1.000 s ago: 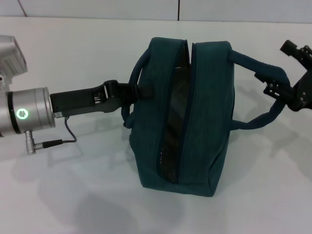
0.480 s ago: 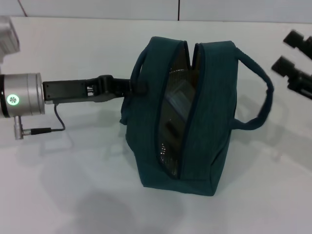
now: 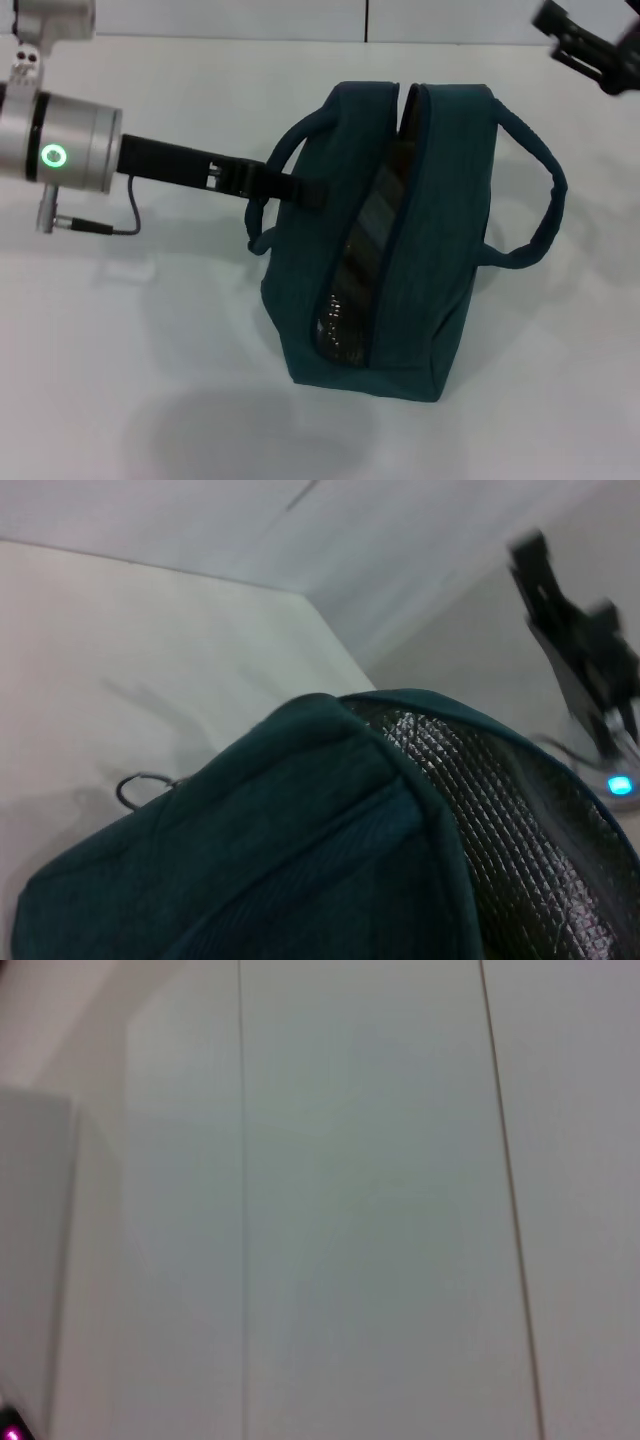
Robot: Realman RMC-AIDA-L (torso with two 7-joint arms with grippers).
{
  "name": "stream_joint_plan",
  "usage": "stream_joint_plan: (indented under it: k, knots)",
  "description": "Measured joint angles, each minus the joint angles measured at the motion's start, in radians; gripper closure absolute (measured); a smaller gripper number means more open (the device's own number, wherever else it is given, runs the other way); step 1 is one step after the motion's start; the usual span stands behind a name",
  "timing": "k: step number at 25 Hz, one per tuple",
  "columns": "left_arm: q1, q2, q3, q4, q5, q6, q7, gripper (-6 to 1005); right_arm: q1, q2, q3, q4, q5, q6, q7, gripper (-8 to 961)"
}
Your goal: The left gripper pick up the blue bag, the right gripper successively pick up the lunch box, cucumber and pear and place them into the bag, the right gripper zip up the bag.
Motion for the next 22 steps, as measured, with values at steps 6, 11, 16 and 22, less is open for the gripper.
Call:
stream_joint_plan:
  k: [6,11,16,22]
  knots:
    - [-0.043,0.013,0.006,0.011,0.021,0.002,-0.001,929,0.100,0.016,-0.005,-0.021,-0.063,0.277,-0.090,69]
    - [-0.048,0.026,0.006,0.040,0.024,0.018,0.000,928,0.170,0.031,-0.002,-0.022,-0.193,0.419,-0.096,69]
    - [-0.052,0.035,0.007,0.061,0.030,0.040,0.002,928,0.194,0.042,-0.011,-0.015,-0.287,0.449,-0.095,69]
    - [-0.057,0.035,0.007,0.074,0.066,0.053,0.009,927,0.187,0.045,-0.166,-0.014,-0.332,0.446,-0.019,70]
